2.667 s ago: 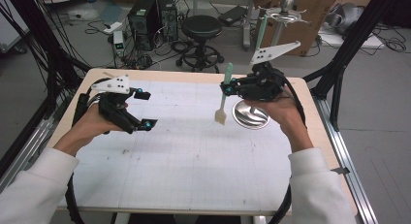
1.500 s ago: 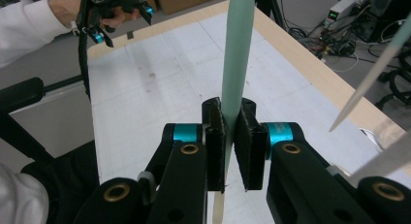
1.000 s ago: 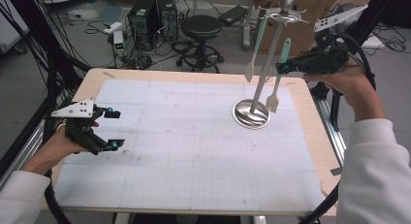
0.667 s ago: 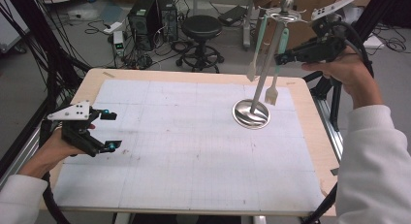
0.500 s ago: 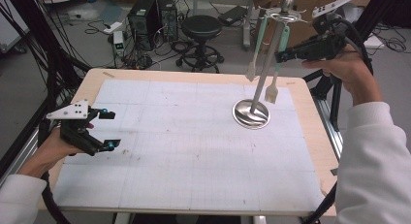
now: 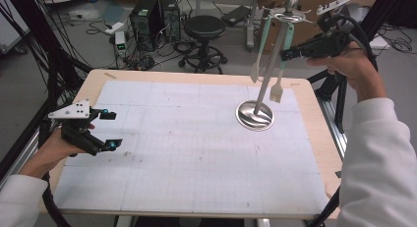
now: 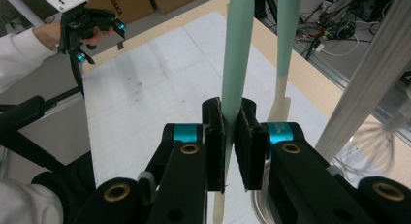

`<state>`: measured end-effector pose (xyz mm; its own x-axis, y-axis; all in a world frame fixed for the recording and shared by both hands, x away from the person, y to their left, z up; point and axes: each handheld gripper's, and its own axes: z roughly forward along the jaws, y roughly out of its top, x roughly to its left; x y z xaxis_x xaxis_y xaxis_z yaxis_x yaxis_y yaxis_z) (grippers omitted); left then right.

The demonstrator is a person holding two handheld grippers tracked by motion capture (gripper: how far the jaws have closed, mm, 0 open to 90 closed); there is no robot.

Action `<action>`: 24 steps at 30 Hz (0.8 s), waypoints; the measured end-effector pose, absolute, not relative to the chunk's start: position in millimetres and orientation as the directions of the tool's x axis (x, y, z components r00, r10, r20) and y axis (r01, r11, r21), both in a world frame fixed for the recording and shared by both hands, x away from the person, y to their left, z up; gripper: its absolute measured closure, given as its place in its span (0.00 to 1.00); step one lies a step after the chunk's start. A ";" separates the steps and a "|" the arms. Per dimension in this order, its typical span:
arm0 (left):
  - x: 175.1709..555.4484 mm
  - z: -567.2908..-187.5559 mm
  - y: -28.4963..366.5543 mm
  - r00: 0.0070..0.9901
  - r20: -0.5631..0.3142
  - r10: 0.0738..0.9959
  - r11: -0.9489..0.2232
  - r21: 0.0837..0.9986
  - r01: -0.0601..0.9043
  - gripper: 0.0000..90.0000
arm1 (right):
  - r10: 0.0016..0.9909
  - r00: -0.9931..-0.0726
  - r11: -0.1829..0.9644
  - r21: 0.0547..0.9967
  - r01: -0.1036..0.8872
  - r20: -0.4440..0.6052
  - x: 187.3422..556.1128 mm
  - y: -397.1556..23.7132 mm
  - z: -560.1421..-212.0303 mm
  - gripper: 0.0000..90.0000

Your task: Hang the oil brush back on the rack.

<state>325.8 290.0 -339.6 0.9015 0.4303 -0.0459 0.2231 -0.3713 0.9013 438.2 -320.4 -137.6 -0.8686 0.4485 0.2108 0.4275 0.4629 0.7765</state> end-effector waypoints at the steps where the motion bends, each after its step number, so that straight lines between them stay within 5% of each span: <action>1: 326.4 -339.7 290.2 0.902 -0.043 0.429 -0.374 0.901 0.221 0.02 | 0.450 -0.868 0.463 0.777 0.427 0.209 439.0 -320.7 -137.7 0.93; 19: 329.9 -341.8 290.1 0.898 -0.050 0.438 -0.373 0.898 0.233 0.02 | 0.491 -0.853 0.436 0.798 0.416 0.177 447.9 -323.8 -143.0 0.90; 24: 329.5 -341.9 288.5 0.900 -0.047 0.434 -0.375 0.899 0.228 0.02 | 0.561 -0.817 0.413 0.809 0.418 0.135 441.9 -327.7 -146.0 0.70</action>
<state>329.5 288.5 -341.9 0.8995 0.4344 -0.0471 0.2280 -0.3747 0.8987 441.9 -327.7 -146.0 -0.8167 0.5611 0.1349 0.4177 0.4134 0.8091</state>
